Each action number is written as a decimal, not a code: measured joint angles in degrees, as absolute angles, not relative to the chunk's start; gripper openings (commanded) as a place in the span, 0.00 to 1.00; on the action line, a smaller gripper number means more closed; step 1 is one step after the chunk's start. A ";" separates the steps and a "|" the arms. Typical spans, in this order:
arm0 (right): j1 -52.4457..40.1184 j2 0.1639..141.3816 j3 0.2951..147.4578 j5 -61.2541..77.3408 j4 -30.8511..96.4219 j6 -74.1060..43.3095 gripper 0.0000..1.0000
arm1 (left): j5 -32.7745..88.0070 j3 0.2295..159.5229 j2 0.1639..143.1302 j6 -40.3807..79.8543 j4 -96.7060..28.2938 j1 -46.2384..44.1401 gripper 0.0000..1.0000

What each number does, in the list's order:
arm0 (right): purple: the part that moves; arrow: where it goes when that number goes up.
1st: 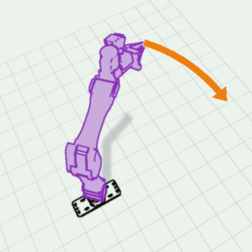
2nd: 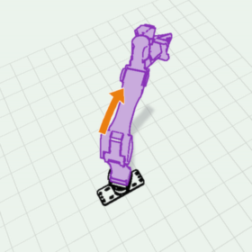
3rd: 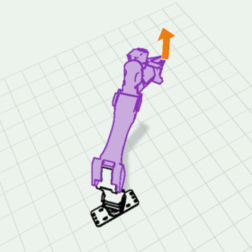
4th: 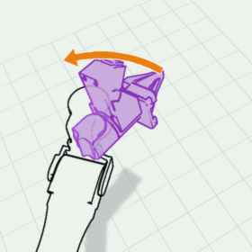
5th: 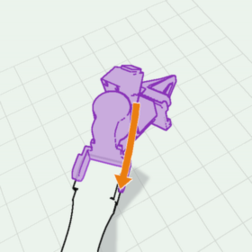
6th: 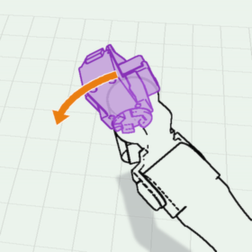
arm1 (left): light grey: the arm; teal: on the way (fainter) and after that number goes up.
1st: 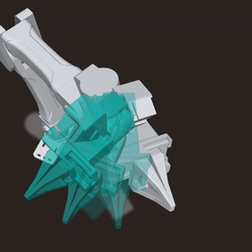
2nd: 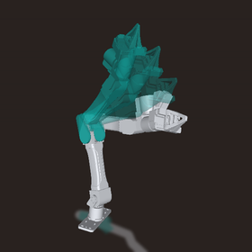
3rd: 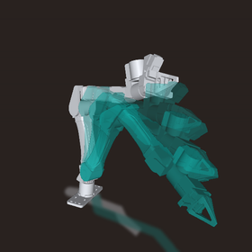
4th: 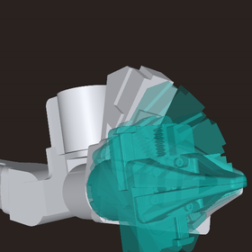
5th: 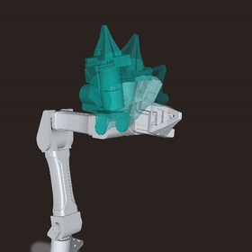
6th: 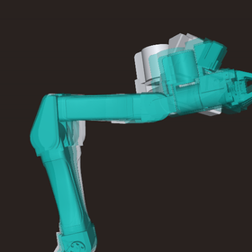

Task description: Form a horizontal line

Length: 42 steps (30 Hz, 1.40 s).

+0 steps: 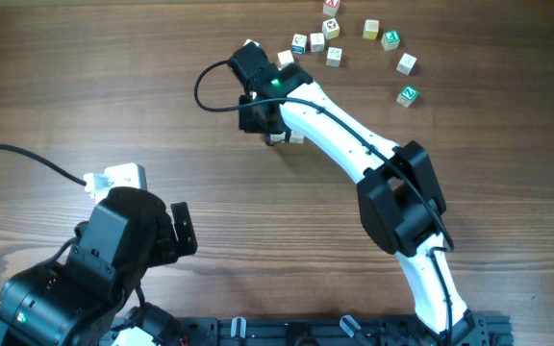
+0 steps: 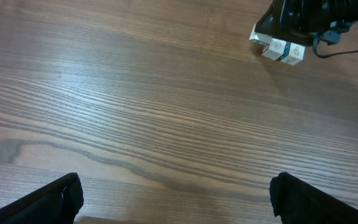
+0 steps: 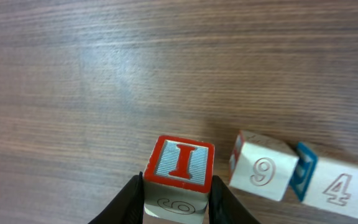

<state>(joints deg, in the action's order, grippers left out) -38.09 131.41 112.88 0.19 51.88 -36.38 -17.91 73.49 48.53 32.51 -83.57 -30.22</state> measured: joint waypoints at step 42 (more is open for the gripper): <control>-36.38 134.45 112.95 1.04 53.60 -37.43 0.60 | -17.91 73.49 48.53 32.51 -83.57 -30.22 1.00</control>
